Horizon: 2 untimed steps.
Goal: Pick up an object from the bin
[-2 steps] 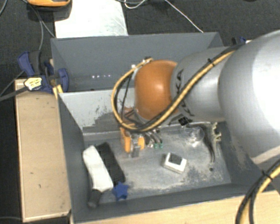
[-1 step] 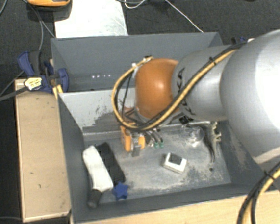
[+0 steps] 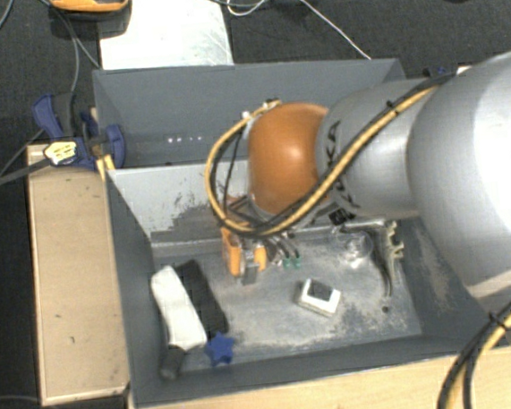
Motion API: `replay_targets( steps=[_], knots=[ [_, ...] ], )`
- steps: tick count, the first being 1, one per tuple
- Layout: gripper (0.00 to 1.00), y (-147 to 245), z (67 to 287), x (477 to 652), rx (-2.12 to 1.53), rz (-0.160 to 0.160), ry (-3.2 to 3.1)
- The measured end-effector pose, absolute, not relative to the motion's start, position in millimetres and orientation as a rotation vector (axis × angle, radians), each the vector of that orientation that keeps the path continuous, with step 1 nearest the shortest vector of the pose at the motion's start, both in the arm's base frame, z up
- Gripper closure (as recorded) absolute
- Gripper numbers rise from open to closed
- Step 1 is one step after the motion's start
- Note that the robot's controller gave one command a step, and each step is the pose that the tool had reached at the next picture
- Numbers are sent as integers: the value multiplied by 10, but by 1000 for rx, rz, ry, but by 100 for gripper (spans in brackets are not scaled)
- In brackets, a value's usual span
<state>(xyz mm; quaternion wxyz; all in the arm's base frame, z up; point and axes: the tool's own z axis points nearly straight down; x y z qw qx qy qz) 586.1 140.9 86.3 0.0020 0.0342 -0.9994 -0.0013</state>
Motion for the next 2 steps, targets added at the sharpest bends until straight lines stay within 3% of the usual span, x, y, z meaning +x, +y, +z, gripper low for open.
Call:
replay_targets(
  steps=[2],
  knots=[
    [100,1410,1372,5872,106,-5,-3140]
  ],
)
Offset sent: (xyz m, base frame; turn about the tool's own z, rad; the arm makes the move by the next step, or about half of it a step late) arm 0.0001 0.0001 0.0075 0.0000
